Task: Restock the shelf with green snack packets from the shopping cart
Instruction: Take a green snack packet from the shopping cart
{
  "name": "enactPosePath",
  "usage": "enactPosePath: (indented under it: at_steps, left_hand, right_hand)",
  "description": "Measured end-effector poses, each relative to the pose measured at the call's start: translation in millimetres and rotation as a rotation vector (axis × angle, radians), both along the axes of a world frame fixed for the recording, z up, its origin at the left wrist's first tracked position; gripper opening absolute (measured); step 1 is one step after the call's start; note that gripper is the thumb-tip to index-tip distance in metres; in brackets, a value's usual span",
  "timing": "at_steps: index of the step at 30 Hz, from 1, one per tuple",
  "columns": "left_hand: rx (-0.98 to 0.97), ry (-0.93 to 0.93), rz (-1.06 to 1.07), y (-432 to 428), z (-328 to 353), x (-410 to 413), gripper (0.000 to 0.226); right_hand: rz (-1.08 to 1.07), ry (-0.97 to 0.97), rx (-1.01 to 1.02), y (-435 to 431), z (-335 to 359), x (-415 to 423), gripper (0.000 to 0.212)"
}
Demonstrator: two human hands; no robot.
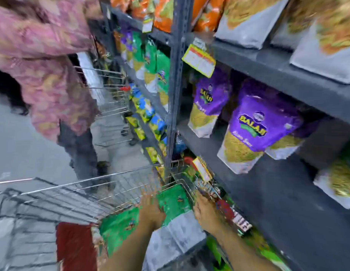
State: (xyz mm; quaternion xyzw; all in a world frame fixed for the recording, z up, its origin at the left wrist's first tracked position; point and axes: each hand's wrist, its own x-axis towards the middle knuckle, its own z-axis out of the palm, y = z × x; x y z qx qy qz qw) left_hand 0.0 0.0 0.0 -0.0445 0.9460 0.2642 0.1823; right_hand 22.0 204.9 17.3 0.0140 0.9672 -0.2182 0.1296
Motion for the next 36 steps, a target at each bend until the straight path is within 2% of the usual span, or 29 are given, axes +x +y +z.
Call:
enactPosePath:
  at_steps: [2, 4, 5, 9, 12, 14, 15, 17, 22, 24, 27, 29, 34, 36]
  left_hand:
    - [0.131, -0.149, 0.111, 0.1, -31.7, -9.8, 0.048]
    - [0.276, -0.284, 0.180, 5.7, -45.8, -16.4, 0.050]
    - [0.307, -0.299, 0.215, 9.0, -47.2, -19.4, 0.053]
    - [0.421, -0.362, 0.392, 16.7, -64.6, -31.9, 0.049]
    - [0.473, -0.455, 0.435, 21.9, -106.8, -45.1, 0.053]
    - [0.533, -0.495, 0.487, 24.9, -133.4, -55.2, 0.042]
    - [0.552, -0.490, 0.555, 27.5, -148.8, -60.3, 0.037]
    - [0.573, -0.472, 0.733, 33.5, -154.3, -68.9, 0.044]
    - [0.645, -0.359, 1.038, 58.1, -151.8, -81.3, 0.055]
    - [0.629, -0.347, 1.114, 62.8, -150.6, -81.7, 0.052]
    - [0.639, -0.340, 1.088, 62.5, -152.3, -74.8, 0.032]
    - [0.694, -0.298, 1.107, 59.4, -152.4, -69.8, 0.034]
    - [0.635, -0.043, 0.953, 56.1, -112.2, -54.0, 0.017]
    - [0.695, 0.075, 0.907, 54.5, -89.1, -42.2, 0.013]
  right_hand:
    - [-0.044, -0.128, -0.033, -2.3, -21.0, -12.2, 0.036]
    - [-0.045, -0.311, -0.009, -2.6, -33.6, -21.4, 0.017]
    - [-0.047, -0.365, 0.003, -2.3, -41.4, -27.6, 0.017]
    - [-0.081, -0.464, 0.044, -2.0, -81.2, -56.8, 0.051]
    - [-0.165, -0.509, -0.039, -1.0, -120.8, -82.3, 0.060]
    - [-0.255, -0.544, -0.108, -5.7, -145.1, -98.4, 0.063]
    - [-0.292, -0.547, -0.137, -9.1, -152.7, -106.0, 0.059]
    - [-0.332, -0.554, -0.149, -17.3, -160.7, -116.3, 0.051]
    - [-0.511, -0.571, -0.234, -21.1, -169.0, -124.1, 0.056]
    - [-0.575, -0.589, -0.279, -21.6, -169.7, -124.0, 0.053]
    - [-0.641, -0.554, -0.337, -19.3, -163.8, -120.8, 0.037]
    - [-0.696, -0.515, -0.359, -15.6, -159.2, -118.4, 0.031]
    - [-0.757, -0.461, -0.518, -20.3, -132.4, -109.1, 0.040]
    - [-0.772, -0.403, -0.596, -18.5, -111.5, -102.3, 0.045]
